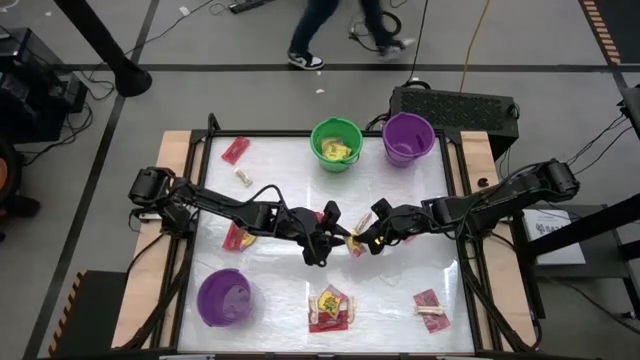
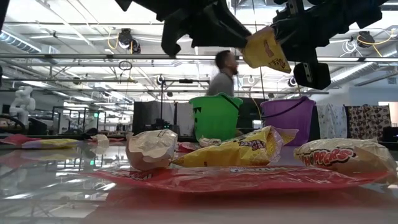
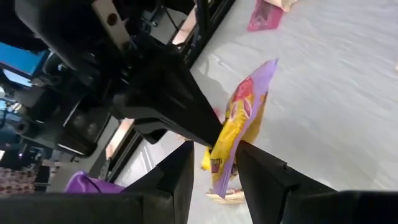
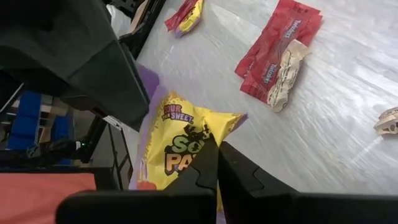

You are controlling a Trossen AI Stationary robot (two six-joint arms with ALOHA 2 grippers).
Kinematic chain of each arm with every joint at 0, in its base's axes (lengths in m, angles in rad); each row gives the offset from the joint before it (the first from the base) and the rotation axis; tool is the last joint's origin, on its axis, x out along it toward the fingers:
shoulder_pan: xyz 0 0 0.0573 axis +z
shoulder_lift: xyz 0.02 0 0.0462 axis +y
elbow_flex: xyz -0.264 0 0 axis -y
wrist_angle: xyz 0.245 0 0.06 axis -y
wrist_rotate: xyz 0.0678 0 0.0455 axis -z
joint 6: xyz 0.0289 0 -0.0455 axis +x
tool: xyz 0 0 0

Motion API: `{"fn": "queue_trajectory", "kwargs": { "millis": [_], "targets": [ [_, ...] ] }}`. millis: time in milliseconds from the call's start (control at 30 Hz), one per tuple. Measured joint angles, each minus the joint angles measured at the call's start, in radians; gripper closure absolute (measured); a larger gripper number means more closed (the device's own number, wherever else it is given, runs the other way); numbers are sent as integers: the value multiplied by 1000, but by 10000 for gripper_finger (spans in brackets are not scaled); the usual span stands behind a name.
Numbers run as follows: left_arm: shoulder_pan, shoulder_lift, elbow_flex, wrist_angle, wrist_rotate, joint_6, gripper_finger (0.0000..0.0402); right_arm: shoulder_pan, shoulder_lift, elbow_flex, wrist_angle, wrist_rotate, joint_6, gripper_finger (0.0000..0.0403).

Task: Sort candy by brand, put in halloween buckets
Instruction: Put the yellow candy into the green bucket

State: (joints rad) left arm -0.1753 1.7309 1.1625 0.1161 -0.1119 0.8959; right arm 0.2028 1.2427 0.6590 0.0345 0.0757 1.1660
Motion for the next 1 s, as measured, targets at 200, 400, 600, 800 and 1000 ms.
{"fn": "queue_trajectory", "kwargs": {
  "millis": [200, 400, 600, 800, 1000],
  "targets": [
    [3, 0, 0, -26, 0, -2, 300, 0, 0, 0, 0, 1, -3, 403],
    [3, 0, 0, -28, 0, -13, 362, 0, 0, 0, 0, 3, -46, 403],
    [5, 0, 0, -31, 0, -114, 395, 0, 0, 0, 0, 40, -93, 402],
    [13, 0, 3, -30, -22, -101, 398, 0, 0, 0, -1, 117, -178, 371],
    [57, -6, 33, -28, -106, -96, 400, -7, 0, 0, -3, 165, -248, 304]
  ]
}}
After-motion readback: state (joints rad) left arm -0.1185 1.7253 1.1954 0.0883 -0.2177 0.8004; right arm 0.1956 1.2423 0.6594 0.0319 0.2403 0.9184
